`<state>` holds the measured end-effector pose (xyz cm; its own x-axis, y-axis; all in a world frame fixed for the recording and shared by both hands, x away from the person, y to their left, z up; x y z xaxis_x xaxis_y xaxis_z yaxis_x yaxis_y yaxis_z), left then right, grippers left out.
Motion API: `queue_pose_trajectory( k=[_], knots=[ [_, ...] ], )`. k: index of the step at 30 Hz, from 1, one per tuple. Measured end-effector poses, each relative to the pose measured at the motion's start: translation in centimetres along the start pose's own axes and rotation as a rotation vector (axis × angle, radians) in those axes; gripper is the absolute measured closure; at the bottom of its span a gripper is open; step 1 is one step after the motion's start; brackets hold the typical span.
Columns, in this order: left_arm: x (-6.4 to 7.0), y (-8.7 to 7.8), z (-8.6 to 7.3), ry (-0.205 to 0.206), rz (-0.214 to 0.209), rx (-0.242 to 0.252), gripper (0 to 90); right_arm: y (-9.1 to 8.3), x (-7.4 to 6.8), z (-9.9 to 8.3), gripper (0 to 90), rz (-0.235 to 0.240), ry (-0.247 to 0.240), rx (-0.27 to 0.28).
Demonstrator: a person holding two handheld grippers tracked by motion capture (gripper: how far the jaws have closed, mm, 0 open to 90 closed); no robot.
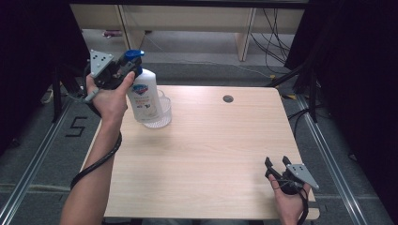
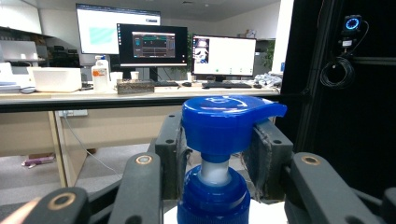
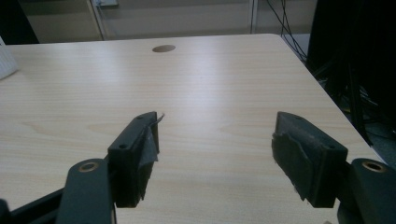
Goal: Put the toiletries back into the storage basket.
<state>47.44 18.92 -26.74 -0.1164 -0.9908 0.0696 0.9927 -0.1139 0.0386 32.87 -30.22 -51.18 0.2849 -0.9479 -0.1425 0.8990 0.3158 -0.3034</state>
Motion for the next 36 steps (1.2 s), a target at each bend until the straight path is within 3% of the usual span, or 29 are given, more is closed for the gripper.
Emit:
queue_pose_trajectory(
  k=[4,8,9,18,21,23,24,27,33,35,36],
  knots=[
    [-0.2,0.5,0.4,-0.008,-0.001,0.003,60.2,0.0,0.1,0.0,32.4,-0.006,-0.004,0.002],
    [-0.2,0.9,0.7,0.000,-0.005,0.016,60.2,0.2,0.0,-0.2,32.3,0.023,0.005,0.003],
    [-0.2,1.1,0.8,-0.004,-0.006,0.019,60.2,0.1,0.0,-0.2,32.3,0.002,-0.012,-0.001],
    [-0.2,2.4,1.3,-0.003,0.010,-0.003,60.2,0.2,0.0,-0.3,32.2,-0.007,-0.014,-0.007],
    [-0.2,2.9,1.2,-0.007,0.013,-0.010,60.2,0.1,-0.1,-0.3,32.2,0.002,-0.005,-0.001],
    [-0.3,3.3,1.2,0.007,0.008,-0.004,60.2,0.2,-0.4,-0.4,32.1,0.001,0.042,0.006],
    [-0.3,3.3,1.2,0.007,0.008,-0.004,60.2,0.2,0.0,-0.3,32.1,-0.012,-0.013,-0.001],
    [-0.2,3.9,0.8,0.005,0.010,-0.016,60.1,0.1,-0.2,-0.3,32.1,0.001,0.016,-0.010],
    [-0.1,4.7,0.2,-0.005,0.001,-0.027,60.1,0.1,-0.1,-0.3,32.0,0.003,0.009,0.009],
    [-0.1,5.1,-0.1,-0.006,0.002,-0.034,60.1,-0.1,-0.2,-0.3,32.0,-0.002,0.034,0.004],
    [0.0,5.2,-0.1,0.001,0.002,-0.037,60.1,-0.1,0.0,-0.3,31.9,-0.001,0.010,0.003]
  ],
)
Point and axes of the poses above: each handheld gripper's, and its own axes: y roughly forward along the jaws, z roughly out of its top, x roughly to its right, the point moved 1 cm from there along y, roughly forward along the jaws, and after that the axes turned 12 degrees about z, right-handed, at the moved point
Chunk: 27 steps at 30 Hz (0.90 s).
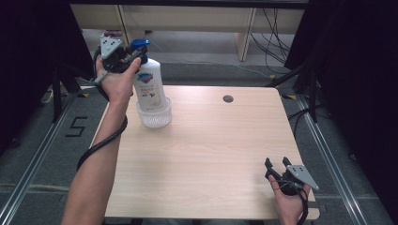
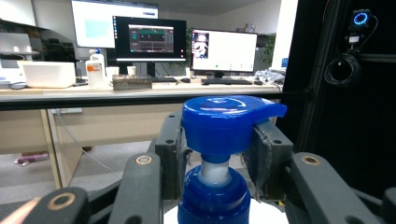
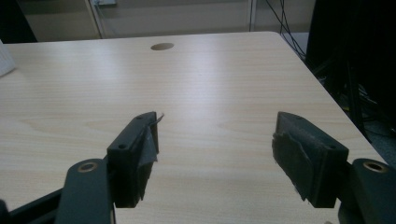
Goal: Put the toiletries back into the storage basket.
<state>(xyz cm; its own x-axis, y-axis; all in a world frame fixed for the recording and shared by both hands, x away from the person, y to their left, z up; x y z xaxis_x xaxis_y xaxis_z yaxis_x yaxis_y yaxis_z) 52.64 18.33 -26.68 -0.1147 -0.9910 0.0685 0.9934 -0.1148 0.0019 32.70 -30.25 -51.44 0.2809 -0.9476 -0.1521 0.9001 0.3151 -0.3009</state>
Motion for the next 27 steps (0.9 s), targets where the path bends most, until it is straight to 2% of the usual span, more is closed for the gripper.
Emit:
queue_pose_trajectory(
  k=[3,7,8,12,13,15,16,17,19,20,21,22,27],
  knots=[
    [0.2,0.3,-0.2,0.014,-0.001,-0.006,60.1,0.0,0.0,0.0,31.9,-0.001,0.004,0.001],
    [0.1,0.5,-0.5,0.011,0.004,-0.015,60.1,-0.1,0.0,0.0,31.9,-0.005,0.003,0.002],
    [0.0,0.6,-0.6,0.012,0.005,-0.018,60.1,-0.1,0.2,-0.1,31.8,-0.015,-0.020,0.003],
    [0.0,1.0,-1.0,0.017,0.007,-0.029,60.1,0.0,0.2,-0.1,31.8,-0.023,-0.019,0.003],
    [0.0,1.0,-1.1,0.017,0.006,-0.031,60.1,-0.2,-0.1,-0.1,31.8,-0.005,0.022,0.000],
    [0.0,1.1,-1.2,0.021,0.008,-0.035,60.1,-0.1,-0.1,-0.1,31.7,-0.003,0.023,0.009],
    [-0.1,1.2,-1.5,0.017,0.010,-0.042,60.1,-0.2,0.2,0.0,31.7,-0.016,-0.014,-0.005],
    [0.0,1.1,-1.6,-0.002,0.015,-0.056,60.1,-0.2,0.2,-0.1,31.7,-0.016,-0.012,-0.003],
    [-0.1,1.1,-1.9,-0.001,0.016,-0.061,60.1,-0.1,0.3,-0.1,31.7,-0.011,-0.022,0.010],
    [-0.1,1.1,-2.1,-0.003,0.014,-0.064,60.1,-0.2,0.0,-0.2,31.7,-0.019,0.016,-0.003],
    [-0.1,1.2,-2.2,-0.002,0.017,-0.067,60.1,-0.2,0.0,-0.2,31.7,-0.020,0.013,-0.003],
    [-0.1,1.2,-2.3,0.000,0.015,-0.069,60.1,-0.1,0.3,-0.1,31.7,-0.022,-0.027,-0.003],
    [-0.3,1.2,-3.0,0.003,0.016,-0.081,60.1,-0.1,0.3,-0.1,31.7,-0.019,-0.029,-0.003]
  ],
)
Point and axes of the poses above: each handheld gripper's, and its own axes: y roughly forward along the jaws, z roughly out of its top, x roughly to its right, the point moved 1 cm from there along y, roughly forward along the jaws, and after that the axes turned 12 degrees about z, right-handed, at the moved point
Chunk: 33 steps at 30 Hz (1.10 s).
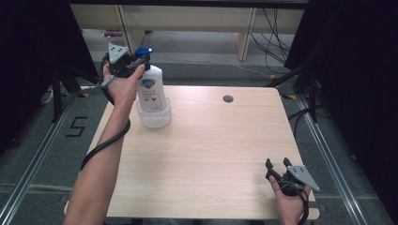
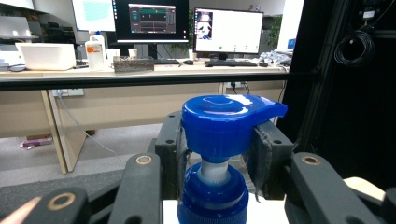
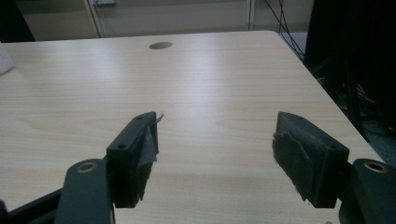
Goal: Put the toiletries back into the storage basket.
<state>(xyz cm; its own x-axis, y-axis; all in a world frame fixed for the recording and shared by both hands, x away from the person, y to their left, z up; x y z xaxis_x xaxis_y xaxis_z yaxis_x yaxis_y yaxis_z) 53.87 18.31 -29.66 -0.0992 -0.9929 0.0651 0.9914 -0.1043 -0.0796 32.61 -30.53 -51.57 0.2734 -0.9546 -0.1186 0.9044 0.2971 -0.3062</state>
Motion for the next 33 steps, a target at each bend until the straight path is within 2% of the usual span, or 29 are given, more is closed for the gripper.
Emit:
queue_pose_trajectory(
  k=[2,3,5,6,7,17,22,33],
  knots=[
    [0.0,0.0,-0.3,-0.004,-0.001,-0.007,60.1,0.1,0.0,0.0,31.7,-0.005,0.005,-0.003],
    [-0.1,0.0,-0.4,-0.007,0.002,-0.006,60.1,0.1,-0.3,0.0,31.7,0.004,0.040,0.003],
    [-0.2,0.0,-0.6,-0.004,0.004,-0.007,60.1,0.0,-0.2,0.0,31.6,0.023,0.029,-0.001],
    [-0.2,0.0,-0.9,-0.001,0.003,-0.012,60.1,0.0,-0.4,0.0,31.7,0.014,0.053,0.000],
    [-0.2,0.0,-1.1,-0.002,0.002,-0.015,60.1,0.0,-0.1,0.0,31.7,0.012,0.008,-0.003],
    [-0.2,0.1,-2.6,0.004,0.000,-0.038,60.1,0.1,-0.2,0.0,31.6,0.020,0.019,-0.002],
    [-0.2,0.2,-3.3,0.002,0.000,-0.046,60.1,0.0,-0.1,0.0,31.6,0.019,0.004,0.001],
    [-0.1,0.4,-4.5,0.007,0.002,-0.065,60.0,0.0,-0.1,0.0,31.6,0.014,0.002,0.003]
  ],
)
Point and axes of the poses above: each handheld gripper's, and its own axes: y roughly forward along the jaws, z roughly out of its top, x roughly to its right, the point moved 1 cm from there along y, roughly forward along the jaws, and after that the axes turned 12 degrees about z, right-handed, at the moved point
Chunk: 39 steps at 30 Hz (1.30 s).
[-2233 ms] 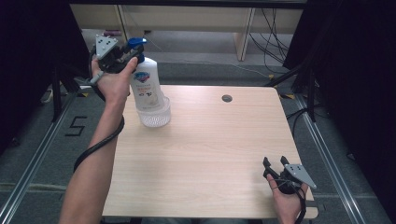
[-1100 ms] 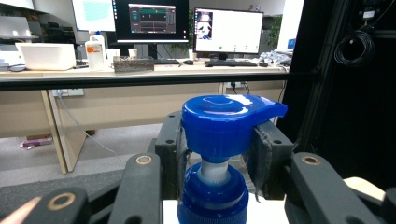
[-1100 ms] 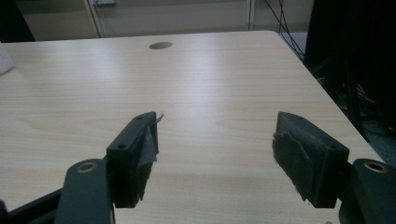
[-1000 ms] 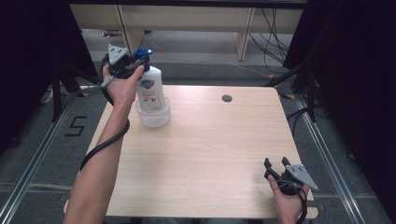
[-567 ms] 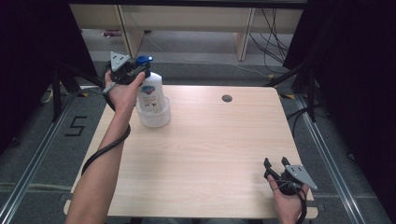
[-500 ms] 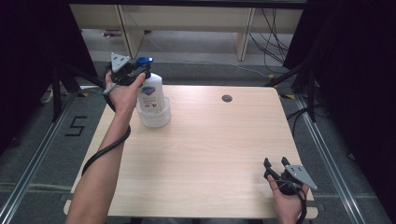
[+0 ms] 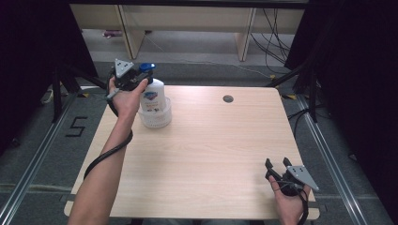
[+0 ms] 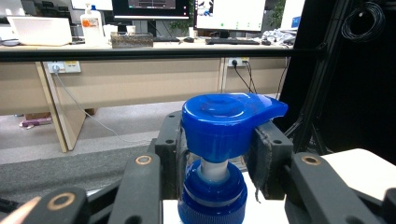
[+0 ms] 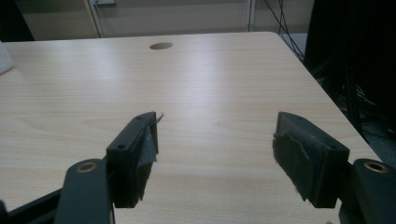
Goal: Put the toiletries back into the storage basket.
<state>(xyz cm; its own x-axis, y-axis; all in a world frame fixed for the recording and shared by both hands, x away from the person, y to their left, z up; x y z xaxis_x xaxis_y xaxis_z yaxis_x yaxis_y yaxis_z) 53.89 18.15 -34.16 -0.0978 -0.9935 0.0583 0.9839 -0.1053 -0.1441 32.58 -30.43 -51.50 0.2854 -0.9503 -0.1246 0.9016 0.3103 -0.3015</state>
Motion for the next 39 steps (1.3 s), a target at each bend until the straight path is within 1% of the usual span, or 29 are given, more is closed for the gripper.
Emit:
queue_pose_trajectory(
  k=[8,9,10,11,12,13,18,19,21,22,23,24,26,27,28,30,31,32,33,34,35,36,37,38,39],
  knots=[
    [0.1,0.1,-0.3,0.006,0.000,-0.008,60.0,0.0,0.0,0.0,31.6,0.001,-0.001,0.000],
    [0.1,0.1,-0.5,0.005,0.000,-0.009,60.0,0.0,0.0,0.0,31.6,-0.006,0.001,-0.001],
    [0.1,0.1,-0.5,0.007,0.000,-0.011,60.0,0.0,0.0,0.0,31.6,0.006,-0.004,0.009],
    [0.0,0.1,-0.6,0.005,0.000,-0.012,60.0,0.0,0.0,0.0,31.6,-0.005,-0.004,0.001],
    [0.0,0.2,-0.7,0.007,0.000,-0.014,60.0,0.0,0.0,0.0,31.6,0.003,-0.004,0.004],
    [0.0,0.2,-0.8,0.003,-0.003,-0.007,60.0,0.0,0.0,0.0,31.6,0.003,-0.005,0.004],
    [-0.1,0.2,-0.8,0.006,-0.002,-0.007,59.9,0.0,0.0,0.0,31.5,0.004,-0.006,0.000],
    [0.0,0.1,-0.8,0.013,-0.002,-0.008,59.8,0.0,-0.4,0.0,31.5,-0.001,0.038,0.002],
    [0.1,0.1,-0.8,0.023,-0.005,-0.006,59.8,0.0,-0.4,0.0,31.5,0.008,0.050,0.012],
    [0.2,0.0,-0.9,0.025,-0.001,-0.006,59.7,0.0,-0.4,0.0,31.5,0.008,0.049,0.012],
    [0.3,0.0,-0.9,0.027,0.000,-0.007,59.7,-0.1,-0.2,0.1,31.5,0.015,0.024,0.000],
    [0.3,0.0,-0.9,0.032,-0.001,-0.008,59.5,-0.1,-0.2,0.1,31.5,0.005,0.025,0.001],
    [0.3,-0.1,-0.8,0.046,-0.001,-0.012,59.4,-0.2,-0.1,0.2,31.4,0.003,-0.002,0.010],
    [0.3,-0.1,-0.8,0.046,-0.001,-0.012,59.3,-0.1,-0.2,0.1,31.4,0.011,0.014,0.017],
    [0.3,-0.3,-0.9,0.060,0.004,-0.006,59.2,-0.2,0.0,0.2,31.3,0.006,-0.007,0.014],
    [0.4,-0.4,-0.9,0.063,0.005,-0.006,59.0,-0.2,0.0,0.2,31.3,0.002,-0.009,0.010],
    [0.4,-0.5,-1.0,0.070,0.010,-0.003,58.9,-0.3,-0.4,0.1,31.3,-0.003,0.043,0.005],
    [0.5,-0.5,-1.0,0.066,0.012,-0.004,58.9,-0.3,-0.1,0.2,31.3,-0.002,0.008,0.005],
    [0.5,-0.5,-1.0,0.066,0.012,-0.004,58.7,-0.3,-0.1,0.2,31.2,0.018,0.015,0.006],
    [0.5,-0.5,-1.0,0.061,0.016,-0.003,58.2,-0.3,0.0,0.2,31.2,0.019,0.012,0.013],
    [0.6,-0.5,-1.0,0.061,0.018,-0.003,57.1,-0.4,0.0,0.3,31.2,0.000,-0.007,0.012],
    [0.7,-0.5,-1.0,0.061,0.017,-0.004,55.7,-0.4,0.0,0.2,31.2,0.005,0.012,0.018],
    [0.8,-0.4,-1.0,0.061,0.014,-0.006,54.0,-0.4,0.0,0.2,31.2,0.004,0.008,0.017],
    [0.8,-0.4,-1.0,0.061,0.014,-0.006,51.8,-0.4,0.1,0.2,31.2,-0.003,-0.007,0.016],
    [0.9,-0.4,-1.0,0.081,0.027,-0.004,49.0,-0.4,0.1,0.2,31.2,-0.001,-0.003,0.014]
  ],
)
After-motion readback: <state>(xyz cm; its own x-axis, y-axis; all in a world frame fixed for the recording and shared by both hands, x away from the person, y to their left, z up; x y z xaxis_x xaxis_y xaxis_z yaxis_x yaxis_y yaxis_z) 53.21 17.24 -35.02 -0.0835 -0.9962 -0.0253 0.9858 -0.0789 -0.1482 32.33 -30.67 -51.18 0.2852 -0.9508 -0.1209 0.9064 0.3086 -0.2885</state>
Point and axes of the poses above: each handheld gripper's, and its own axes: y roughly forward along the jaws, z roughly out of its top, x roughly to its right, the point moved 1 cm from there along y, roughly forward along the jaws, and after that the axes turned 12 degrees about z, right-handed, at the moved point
